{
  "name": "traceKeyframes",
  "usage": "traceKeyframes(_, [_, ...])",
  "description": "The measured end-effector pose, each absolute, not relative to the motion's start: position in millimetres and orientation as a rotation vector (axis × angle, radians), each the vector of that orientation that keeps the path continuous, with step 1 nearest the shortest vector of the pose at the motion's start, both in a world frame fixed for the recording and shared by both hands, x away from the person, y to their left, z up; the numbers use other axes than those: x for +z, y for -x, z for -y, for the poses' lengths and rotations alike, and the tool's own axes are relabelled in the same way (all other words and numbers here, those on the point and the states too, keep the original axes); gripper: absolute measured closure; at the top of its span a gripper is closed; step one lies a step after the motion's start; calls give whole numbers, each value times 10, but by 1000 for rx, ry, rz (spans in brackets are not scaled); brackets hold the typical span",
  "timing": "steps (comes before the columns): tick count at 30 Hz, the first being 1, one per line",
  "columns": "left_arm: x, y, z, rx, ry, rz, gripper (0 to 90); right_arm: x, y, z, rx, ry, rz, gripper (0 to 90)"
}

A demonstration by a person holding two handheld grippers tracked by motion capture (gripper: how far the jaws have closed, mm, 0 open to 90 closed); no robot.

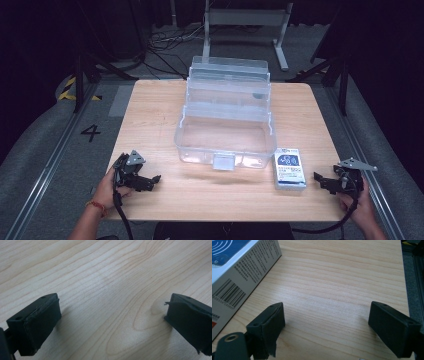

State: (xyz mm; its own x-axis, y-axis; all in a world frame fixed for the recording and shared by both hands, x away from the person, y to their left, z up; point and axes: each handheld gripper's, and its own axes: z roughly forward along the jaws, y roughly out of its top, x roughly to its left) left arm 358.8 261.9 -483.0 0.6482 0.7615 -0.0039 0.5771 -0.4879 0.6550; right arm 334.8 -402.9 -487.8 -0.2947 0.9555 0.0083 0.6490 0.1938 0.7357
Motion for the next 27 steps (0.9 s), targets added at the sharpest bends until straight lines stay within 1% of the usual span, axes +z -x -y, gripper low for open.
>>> traceKeyframes(3, [-4834,-3584,-2606,370,-2227,-1055,0,-4877,-3344,4022,895,-1498,-2018,143])
traceKeyframes(7, [-4828,-3549,-2589,404,-2220,-1085,6,-4875,-3324,3981,915,-1433,-2078,144])
traceKeyframes(11, [-4831,-3530,-2580,390,-2212,-1099,7,-4862,-3301,3960,915,-1373,-2131,143])
traceKeyframes(14, [-4836,-3537,-2557,395,-2209,-1089,6,-4829,-3271,3951,889,-1423,-2146,178])
traceKeyframes(15, [-4835,-3539,-2555,402,-2210,-1087,6,-4813,-3249,3933,882,-1419,-2162,188])
traceKeyframes(17, [-4834,-3541,-2554,401,-2212,-1083,6,-4794,-3211,3892,895,-1394,-2201,170])
traceKeyframes(21, [-4837,-3541,-2548,392,-2209,-1084,6,-4752,-3151,3818,921,-1374,-2216,187])
traceKeyframes(27, [-4830,-3548,-2539,395,-2222,-1075,6,-4589,-2972,3668,973,-1284,-2235,191])
